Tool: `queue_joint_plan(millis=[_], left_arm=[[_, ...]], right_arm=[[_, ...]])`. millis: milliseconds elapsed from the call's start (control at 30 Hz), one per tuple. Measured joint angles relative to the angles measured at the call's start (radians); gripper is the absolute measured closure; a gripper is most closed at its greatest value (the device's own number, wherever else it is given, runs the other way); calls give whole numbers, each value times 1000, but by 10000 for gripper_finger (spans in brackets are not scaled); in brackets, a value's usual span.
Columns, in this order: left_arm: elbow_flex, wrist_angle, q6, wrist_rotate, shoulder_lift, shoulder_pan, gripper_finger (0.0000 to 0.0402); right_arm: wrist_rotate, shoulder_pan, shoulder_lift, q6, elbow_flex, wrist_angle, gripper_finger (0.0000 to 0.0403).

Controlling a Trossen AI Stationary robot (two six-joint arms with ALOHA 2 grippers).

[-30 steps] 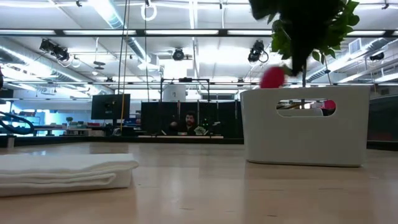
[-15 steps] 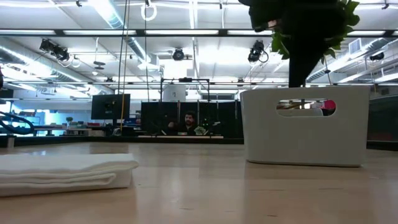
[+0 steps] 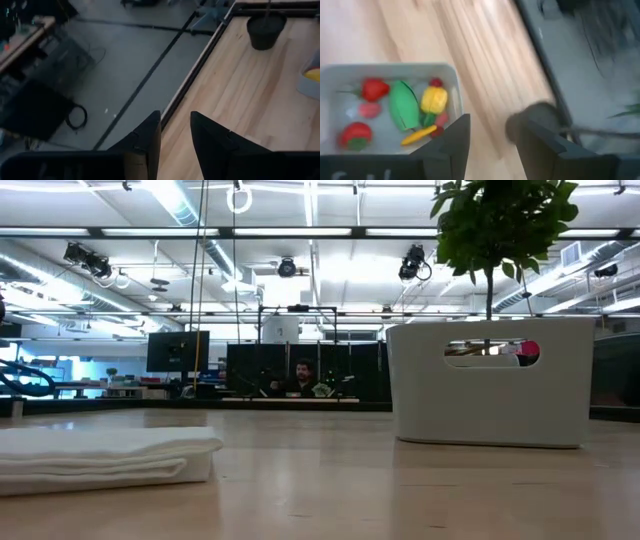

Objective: Pick and placing Produce into tupperware
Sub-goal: Return to Home Position

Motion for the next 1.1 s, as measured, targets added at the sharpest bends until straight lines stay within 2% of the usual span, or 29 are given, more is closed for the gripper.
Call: queue_joint_plan(millis=[67,233,333,433,500,600,700,800,867,933,1033,1100], left_arm=[[0,1,7,3,-43,0,286],[0,0,-105,10,-177,0,280],[-15,1,-170,37,-271,0,283],[-79,1,-245,56,-376,0,287],[-174,20,-313,78,-451,0,289],[-396,144,-361,135,-582,0,289],[-653,408,-314,276,-705,0,286],[-876,740,-198,446,-806,-1,283],[-999,928,-156,557,-853,-3,284],[-1097,1052,-142,650,-887,-3,286],[-1205,1134,-148,699,-924,-3,289],[-1272,1165,-166,696,-939,-3,288]], right_arm=[[23,36,-100,-24,1,-4,245],[82,136,-331,53,0,-18,247],[209,195,-446,63,-29,-12,247],[348,235,-549,68,-128,1,245],[411,253,-622,100,-245,64,245],[466,263,-717,103,-490,272,245],[462,262,-776,7,-726,558,244],[451,253,-814,-164,-886,873,243],[395,233,-828,-353,-954,1094,243],[263,192,-841,-573,-996,1316,243],[-69,80,-858,-865,-1040,1611,243],[-283,-19,-864,-944,-1065,1708,243]])
